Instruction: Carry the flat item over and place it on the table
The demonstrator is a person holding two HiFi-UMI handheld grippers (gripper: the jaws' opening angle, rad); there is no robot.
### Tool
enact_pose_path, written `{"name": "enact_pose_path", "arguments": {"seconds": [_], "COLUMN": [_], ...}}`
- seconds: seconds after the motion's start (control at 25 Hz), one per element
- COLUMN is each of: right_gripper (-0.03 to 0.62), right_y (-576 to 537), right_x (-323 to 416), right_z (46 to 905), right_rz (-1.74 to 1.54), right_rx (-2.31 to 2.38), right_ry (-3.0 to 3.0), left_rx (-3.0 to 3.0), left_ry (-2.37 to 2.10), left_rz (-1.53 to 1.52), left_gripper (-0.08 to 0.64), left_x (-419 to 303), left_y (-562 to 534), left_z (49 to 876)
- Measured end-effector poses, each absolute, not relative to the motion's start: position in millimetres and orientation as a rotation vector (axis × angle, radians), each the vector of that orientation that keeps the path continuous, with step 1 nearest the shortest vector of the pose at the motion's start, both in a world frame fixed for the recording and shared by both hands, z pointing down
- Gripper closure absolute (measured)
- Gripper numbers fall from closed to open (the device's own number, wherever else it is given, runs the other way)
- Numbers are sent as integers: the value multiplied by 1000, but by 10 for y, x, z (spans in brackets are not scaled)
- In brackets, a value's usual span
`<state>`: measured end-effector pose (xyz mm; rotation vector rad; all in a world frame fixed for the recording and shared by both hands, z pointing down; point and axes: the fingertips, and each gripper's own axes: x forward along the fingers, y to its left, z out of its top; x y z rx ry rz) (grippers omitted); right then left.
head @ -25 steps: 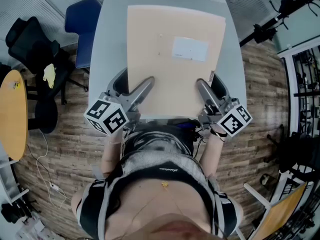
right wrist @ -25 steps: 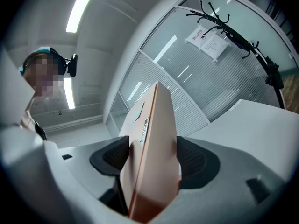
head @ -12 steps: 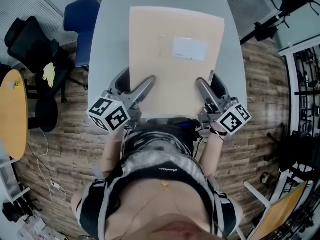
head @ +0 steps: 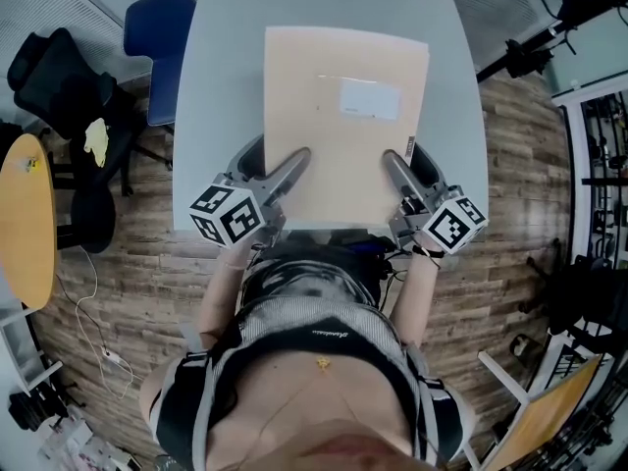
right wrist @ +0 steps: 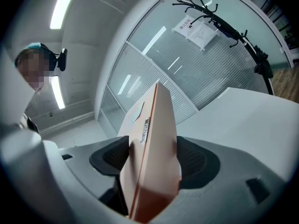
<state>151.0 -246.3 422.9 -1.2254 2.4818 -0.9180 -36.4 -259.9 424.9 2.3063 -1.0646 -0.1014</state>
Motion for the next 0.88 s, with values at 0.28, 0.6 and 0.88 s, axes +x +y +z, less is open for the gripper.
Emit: {"name": "enact_pose_path", "arguments": {"seconds": [0.28, 0.6, 0.88], "right_gripper": [290, 288, 291], "right_y": [-2552, -2650, -2681], "right_x": [1541, 1596, 1630], "right_z": [4668, 5186, 5641], "right_rz": [-1021, -1158, -1301], "right_rx": [-1238, -1266, -1261], "right_ry": [2492, 2458, 2410], "left_rx": [2230, 2142, 2053], "left_ry": [-1060, -1024, -1001], "left_rz": [-60, 3, 67], "left_gripper": [189, 189, 189], "left_x": [-319, -263, -249], "left_y": [-2654, -2759, -2789], "left_z": [4699, 5246, 5719]}}
